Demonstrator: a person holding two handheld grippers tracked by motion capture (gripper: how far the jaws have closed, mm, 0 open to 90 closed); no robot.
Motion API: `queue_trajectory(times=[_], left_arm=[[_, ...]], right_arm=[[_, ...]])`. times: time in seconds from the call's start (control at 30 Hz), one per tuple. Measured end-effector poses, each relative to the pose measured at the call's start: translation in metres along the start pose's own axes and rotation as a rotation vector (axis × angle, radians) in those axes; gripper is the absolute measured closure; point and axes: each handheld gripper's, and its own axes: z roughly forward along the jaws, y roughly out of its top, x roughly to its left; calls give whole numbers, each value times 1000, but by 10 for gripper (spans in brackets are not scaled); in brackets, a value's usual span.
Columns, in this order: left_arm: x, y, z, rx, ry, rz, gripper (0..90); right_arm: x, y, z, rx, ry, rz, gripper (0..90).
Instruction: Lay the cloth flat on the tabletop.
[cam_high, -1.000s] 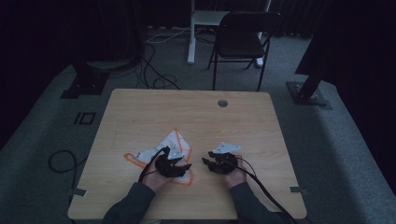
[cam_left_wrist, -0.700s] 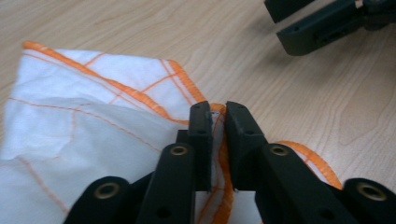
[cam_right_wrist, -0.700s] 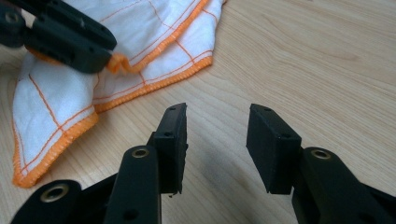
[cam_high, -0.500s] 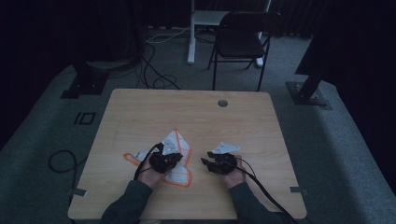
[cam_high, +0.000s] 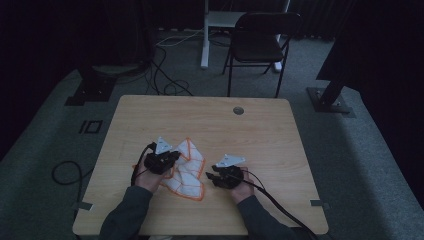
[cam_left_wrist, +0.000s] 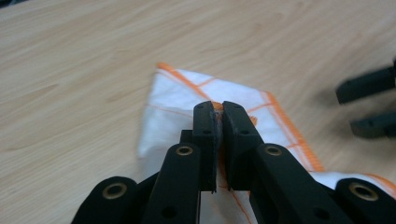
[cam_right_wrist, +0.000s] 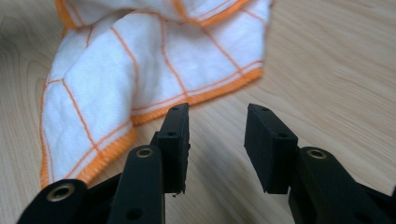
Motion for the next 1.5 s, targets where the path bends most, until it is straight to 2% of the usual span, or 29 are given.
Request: queue_trajectory(times=[0.03, 0.07, 0.3, 0.47, 0.6, 0.77, 1.03, 1.5], left_arm=[[0, 0, 0, 0, 0, 0, 853], [6, 0, -2, -7, 13, -13, 853], [23, -1, -4, -6, 46, -38, 853], [35, -1, -5, -16, 63, -69, 853], [40, -3, -5, -20, 71, -88, 853], [46, -5, -4, -23, 82, -103, 852], [50, -8, -2, -21, 96, -116, 852], [68, -10, 0, -17, 146, -152, 850]], right_arm=[[0, 0, 0, 0, 0, 0, 607], [3, 1, 5, 5, 9, -12, 620], [6, 10, 16, -2, 21, -7, 667], [13, 18, 27, -1, 45, -11, 667], [16, 21, 36, 5, 45, -22, 668], [15, 21, 43, 40, 39, -34, 663], [17, 20, 41, 58, 16, -73, 665], [6, 6, 18, 85, 0, -67, 663]])
